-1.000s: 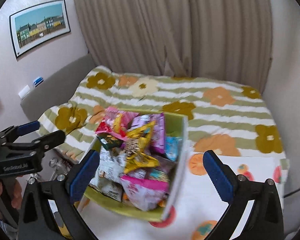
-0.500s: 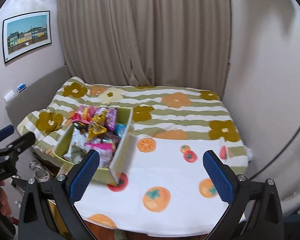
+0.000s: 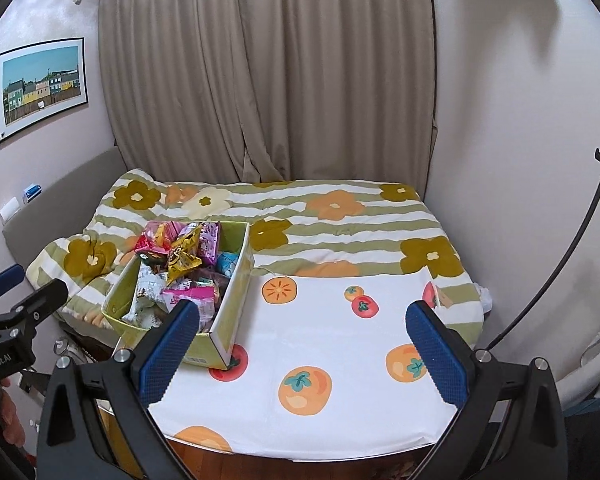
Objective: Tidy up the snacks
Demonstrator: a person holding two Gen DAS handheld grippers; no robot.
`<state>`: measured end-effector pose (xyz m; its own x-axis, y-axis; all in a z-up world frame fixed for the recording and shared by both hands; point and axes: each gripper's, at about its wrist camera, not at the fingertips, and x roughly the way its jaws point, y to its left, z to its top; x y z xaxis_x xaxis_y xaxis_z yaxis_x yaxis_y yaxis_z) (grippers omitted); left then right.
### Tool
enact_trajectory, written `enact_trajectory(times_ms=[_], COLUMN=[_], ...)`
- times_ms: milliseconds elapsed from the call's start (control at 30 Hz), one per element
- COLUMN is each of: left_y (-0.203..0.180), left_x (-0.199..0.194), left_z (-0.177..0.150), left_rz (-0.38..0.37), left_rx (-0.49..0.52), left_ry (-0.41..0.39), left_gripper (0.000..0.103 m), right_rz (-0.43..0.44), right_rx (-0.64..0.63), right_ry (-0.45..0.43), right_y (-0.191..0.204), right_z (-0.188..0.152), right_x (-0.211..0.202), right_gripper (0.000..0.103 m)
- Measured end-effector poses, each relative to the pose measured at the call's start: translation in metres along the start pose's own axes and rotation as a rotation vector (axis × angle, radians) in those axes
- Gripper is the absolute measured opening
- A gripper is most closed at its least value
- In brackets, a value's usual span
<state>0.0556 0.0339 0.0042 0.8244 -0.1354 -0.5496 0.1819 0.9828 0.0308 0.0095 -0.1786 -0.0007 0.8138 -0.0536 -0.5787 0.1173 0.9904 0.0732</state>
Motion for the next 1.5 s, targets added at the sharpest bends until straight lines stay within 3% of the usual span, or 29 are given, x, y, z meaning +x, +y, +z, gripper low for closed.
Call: enact_trajectory(times_ms=[467, 1500], left_y=[0.019, 0.008], left_x=[0.002, 0.005], left_z=[0.000, 0.000], left_rz=[0.010, 0.056], left_rx=[-0.015, -0.006], left_ry=[-0.005, -0.008], left_gripper=[0.101, 0.101], right_rz=[-0.003, -0.003], right_rx=[-0.011, -0.005], right_ry=[-0.010, -0.011], right_y=[0.010, 0.005], right_z=[-0.004, -0.001], right_x=[-0.003, 0.002], right_gripper=[0.103, 0.103])
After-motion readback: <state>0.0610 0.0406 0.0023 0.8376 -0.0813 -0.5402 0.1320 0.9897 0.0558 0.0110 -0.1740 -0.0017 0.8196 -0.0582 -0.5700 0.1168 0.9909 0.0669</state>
